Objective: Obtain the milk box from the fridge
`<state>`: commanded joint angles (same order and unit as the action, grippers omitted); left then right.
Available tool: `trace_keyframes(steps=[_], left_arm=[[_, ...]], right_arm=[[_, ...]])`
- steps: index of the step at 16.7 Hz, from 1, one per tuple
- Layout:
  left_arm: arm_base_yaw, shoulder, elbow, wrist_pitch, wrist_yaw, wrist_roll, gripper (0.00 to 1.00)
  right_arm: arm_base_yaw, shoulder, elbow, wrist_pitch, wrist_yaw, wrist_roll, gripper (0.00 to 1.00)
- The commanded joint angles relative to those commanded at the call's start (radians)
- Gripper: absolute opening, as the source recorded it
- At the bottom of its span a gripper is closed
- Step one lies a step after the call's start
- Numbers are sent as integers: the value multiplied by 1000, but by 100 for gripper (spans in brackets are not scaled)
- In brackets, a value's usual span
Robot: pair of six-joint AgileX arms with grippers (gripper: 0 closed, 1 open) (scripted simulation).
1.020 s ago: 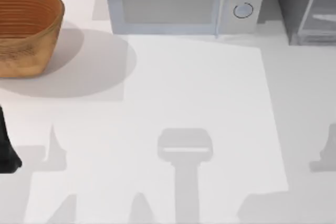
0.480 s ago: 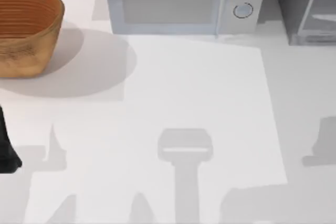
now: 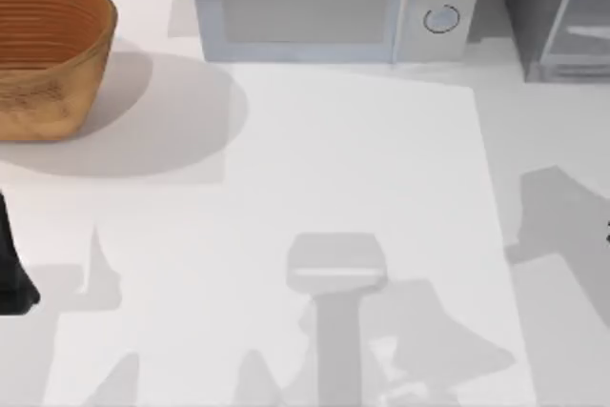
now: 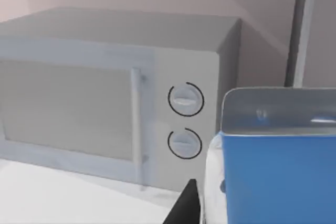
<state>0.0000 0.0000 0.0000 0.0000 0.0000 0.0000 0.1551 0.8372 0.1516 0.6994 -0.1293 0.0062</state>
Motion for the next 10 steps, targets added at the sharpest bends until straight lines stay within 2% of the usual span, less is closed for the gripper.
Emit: trace_keyframes(steps=[10], left_arm=[[0, 0, 0, 0, 0, 0, 100]], right_arm=[[162, 870, 150, 718, -130, 7, 0]])
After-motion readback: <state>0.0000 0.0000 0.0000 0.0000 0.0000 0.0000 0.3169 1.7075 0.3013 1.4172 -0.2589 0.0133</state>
